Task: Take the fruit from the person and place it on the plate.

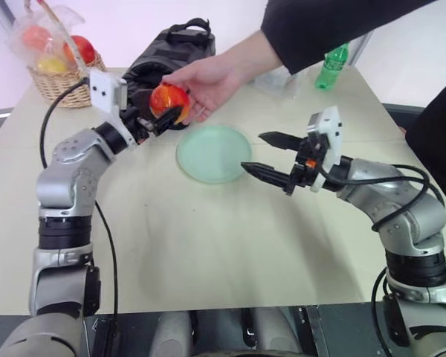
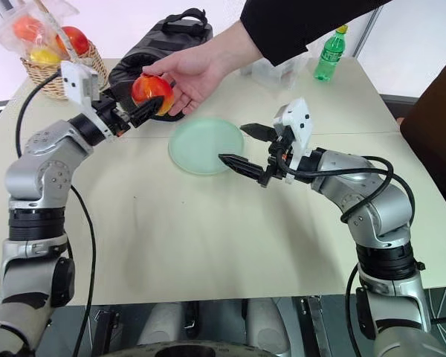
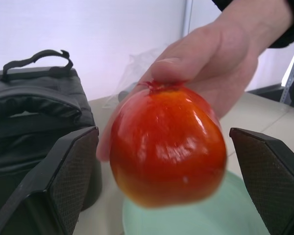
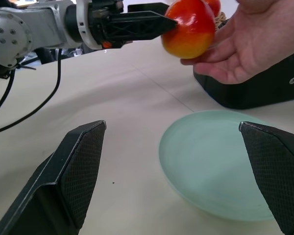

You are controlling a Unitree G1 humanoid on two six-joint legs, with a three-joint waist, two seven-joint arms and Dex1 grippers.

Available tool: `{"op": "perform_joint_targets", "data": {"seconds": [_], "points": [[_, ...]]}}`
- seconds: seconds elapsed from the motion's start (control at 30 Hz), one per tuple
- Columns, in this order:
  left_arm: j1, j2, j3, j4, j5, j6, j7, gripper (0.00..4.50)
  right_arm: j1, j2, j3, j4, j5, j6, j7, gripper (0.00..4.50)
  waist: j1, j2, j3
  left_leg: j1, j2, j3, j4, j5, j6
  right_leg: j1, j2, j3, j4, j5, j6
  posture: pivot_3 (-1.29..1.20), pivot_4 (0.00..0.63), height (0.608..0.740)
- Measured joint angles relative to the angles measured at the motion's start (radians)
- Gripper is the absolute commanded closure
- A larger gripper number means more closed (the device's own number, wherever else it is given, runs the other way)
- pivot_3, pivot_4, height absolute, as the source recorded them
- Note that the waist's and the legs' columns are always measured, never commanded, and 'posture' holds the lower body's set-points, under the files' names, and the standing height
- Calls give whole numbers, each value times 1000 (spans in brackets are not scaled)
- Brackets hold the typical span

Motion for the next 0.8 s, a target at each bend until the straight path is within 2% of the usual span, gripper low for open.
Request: {"op": "perform_joint_targets", "data": {"seconds": [0.8], "points": [[-14,-38,-13,48,46,-30,-31,0,7,1,0,-1,-23,-22,-31,53,0,0,0,0,0,0,0,0,0,0,0,0,0,0,0,0,150,740]]}}
